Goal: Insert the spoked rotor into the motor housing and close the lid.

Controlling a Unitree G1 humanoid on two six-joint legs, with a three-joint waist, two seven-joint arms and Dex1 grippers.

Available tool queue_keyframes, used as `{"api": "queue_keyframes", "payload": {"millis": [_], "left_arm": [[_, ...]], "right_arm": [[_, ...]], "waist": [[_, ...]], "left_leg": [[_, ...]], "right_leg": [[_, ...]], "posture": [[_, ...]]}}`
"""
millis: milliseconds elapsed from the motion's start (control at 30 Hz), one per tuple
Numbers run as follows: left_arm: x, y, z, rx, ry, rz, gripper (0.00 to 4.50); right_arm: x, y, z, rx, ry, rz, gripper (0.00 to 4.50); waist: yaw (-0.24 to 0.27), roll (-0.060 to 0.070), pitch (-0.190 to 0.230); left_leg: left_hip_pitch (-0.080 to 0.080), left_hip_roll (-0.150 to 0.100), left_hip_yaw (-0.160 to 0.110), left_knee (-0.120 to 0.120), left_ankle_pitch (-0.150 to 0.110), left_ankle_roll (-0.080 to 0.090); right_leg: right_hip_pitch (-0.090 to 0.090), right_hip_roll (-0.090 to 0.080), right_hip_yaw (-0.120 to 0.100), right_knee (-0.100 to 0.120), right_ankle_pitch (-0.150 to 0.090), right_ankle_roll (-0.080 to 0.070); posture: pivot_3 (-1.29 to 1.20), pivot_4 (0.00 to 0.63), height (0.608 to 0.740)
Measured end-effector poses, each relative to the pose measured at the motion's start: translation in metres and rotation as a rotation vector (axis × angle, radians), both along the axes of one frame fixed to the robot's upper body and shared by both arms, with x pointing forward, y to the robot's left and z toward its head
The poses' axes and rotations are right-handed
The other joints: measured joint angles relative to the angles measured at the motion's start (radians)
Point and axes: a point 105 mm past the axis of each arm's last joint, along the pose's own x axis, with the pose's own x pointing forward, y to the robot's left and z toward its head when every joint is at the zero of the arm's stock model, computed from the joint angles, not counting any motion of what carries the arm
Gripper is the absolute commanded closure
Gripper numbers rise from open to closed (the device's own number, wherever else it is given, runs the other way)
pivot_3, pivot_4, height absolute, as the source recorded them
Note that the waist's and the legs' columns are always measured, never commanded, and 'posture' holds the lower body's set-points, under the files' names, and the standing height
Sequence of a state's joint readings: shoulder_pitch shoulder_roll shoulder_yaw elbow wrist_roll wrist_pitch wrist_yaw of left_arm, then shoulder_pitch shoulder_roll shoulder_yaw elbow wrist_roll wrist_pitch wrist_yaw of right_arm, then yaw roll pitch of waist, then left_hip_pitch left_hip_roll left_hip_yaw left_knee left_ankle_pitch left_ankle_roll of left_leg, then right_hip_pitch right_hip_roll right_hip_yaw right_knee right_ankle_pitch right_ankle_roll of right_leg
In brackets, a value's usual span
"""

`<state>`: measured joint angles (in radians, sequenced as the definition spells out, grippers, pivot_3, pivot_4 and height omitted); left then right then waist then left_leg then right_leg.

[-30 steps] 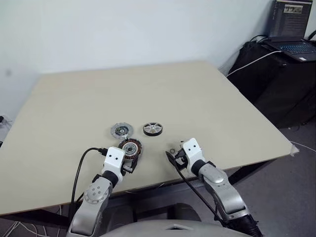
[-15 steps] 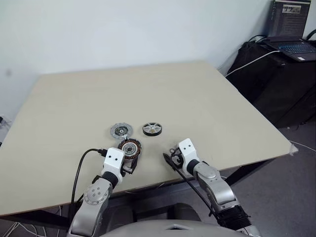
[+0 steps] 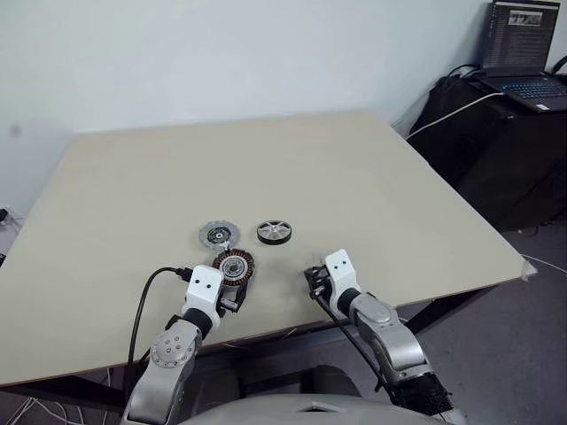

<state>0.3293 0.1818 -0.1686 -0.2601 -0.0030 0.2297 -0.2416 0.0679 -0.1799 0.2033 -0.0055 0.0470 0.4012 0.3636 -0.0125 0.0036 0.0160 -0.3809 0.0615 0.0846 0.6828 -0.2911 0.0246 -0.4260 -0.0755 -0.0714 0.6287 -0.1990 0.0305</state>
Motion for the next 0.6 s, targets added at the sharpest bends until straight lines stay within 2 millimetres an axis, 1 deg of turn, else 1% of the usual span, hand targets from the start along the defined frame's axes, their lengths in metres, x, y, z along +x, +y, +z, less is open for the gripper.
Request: {"api": "queue_keyframes", "payload": {"millis": [67, 167, 400, 467, 600], "left_arm": [[0.000, 0.001, 0.000, 0.000, -0.003, 0.002, 0.29], [0.000, 0.001, 0.002, -0.003, -0.018, 0.001, 0.29], [-0.005, 0.010, 0.004, -0.008, -0.040, 0.020, 0.29], [-0.008, 0.013, 0.003, -0.002, -0.039, 0.028, 0.29], [-0.015, 0.019, -0.001, 0.005, -0.031, 0.038, 0.29]], "right_arm": [[-0.005, 0.004, 0.002, -0.007, 0.003, 0.039, 3.82], [-0.006, 0.018, 0.013, -0.003, -0.032, 0.100, 3.82], [0.024, 0.059, 0.057, -0.010, -0.199, 0.218, 3.82], [0.030, 0.070, 0.061, -0.026, -0.215, 0.254, 3.82], [0.036, 0.088, 0.058, -0.056, -0.216, 0.314, 3.82]], "waist": [[0.000, 0.000, 0.000], [-0.006, 0.001, 0.001], [-0.008, 0.001, 0.001], [-0.009, 0.000, 0.001], [-0.009, 0.000, 0.001]], "left_leg": [[0.000, 0.000, 0.000, 0.000, 0.000, 0.000], [0.000, 0.000, 0.000, 0.000, 0.000, 0.000], [0.000, 0.000, 0.000, 0.000, 0.000, 0.000], [0.000, 0.000, 0.000, 0.000, 0.000, 0.000], [0.000, 0.000, 0.001, 0.000, 0.000, 0.000]], "right_leg": [[0.000, 0.000, 0.000, 0.000, 0.000, 0.000], [0.000, 0.000, 0.000, 0.000, 0.000, 0.000], [0.000, 0.000, 0.000, 0.001, 0.000, 0.000], [-0.001, 0.000, 0.000, 0.000, 0.000, 0.000], [-0.001, 0.000, 0.000, 0.000, 0.000, 0.000]], "posture": [[0.00, 0.000, 0.740], [0.00, 0.000, 0.740], [0.00, 0.000, 0.740], [0.00, 0.000, 0.740], [0.00, 0.000, 0.740]]}}
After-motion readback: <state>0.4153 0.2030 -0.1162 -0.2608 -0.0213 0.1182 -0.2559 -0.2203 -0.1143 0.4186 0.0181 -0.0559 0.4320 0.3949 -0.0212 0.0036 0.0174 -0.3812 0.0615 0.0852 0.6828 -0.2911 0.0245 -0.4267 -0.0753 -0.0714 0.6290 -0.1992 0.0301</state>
